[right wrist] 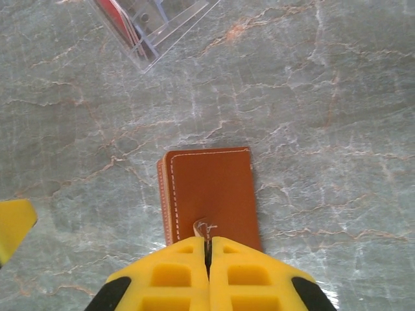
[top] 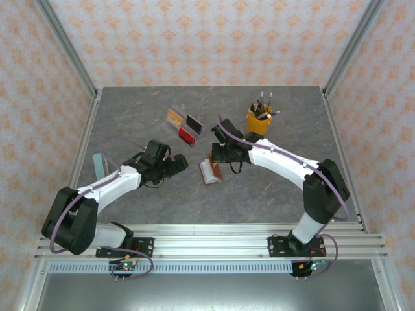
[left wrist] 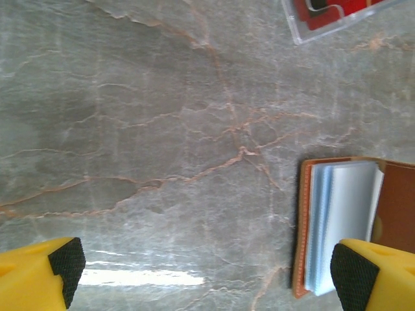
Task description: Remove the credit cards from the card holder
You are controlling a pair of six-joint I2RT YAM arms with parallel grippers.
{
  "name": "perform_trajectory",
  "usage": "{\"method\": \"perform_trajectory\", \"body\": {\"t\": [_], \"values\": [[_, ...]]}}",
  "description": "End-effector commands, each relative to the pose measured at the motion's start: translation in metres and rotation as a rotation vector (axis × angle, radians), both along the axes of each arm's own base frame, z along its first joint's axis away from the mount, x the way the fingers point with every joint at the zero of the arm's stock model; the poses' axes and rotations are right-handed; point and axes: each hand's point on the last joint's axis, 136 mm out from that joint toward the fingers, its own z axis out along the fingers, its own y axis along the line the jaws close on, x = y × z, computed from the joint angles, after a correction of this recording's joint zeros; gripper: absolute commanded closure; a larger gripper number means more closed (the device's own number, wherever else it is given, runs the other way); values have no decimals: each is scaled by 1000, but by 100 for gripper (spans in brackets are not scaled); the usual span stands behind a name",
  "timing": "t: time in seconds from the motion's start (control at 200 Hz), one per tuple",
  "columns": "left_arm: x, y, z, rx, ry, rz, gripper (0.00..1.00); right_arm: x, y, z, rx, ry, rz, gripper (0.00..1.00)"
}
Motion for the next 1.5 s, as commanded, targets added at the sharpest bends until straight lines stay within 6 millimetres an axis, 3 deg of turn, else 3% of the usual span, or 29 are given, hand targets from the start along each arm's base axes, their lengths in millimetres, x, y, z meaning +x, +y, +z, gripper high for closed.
{"method": "perform_trajectory", "body": {"t": [0.0, 0.225, 0.525, 0.836, 1.081, 1.491], "values": [[6, -15, 9, -89, -46, -50, 0, 11, -26, -6, -102, -20, -47, 94], [14, -55, 14, -294, -65, -115, 5, 14, -70, -34, -190, 21, -121, 95], [21, -105, 17, -353, -49, -205, 40, 11, -93, -58, -209, 56, -148, 95], [29, -93, 22, -204, -96, -139, 48, 9, -87, -62, -179, 54, -110, 95], [33, -106, 24, -235, -83, -175, 66, 9, -89, -68, -202, 57, -96, 95], [36, -120, 3, -185, -17, -220, 62, 5, -89, -79, -208, 83, -84, 95]]}}
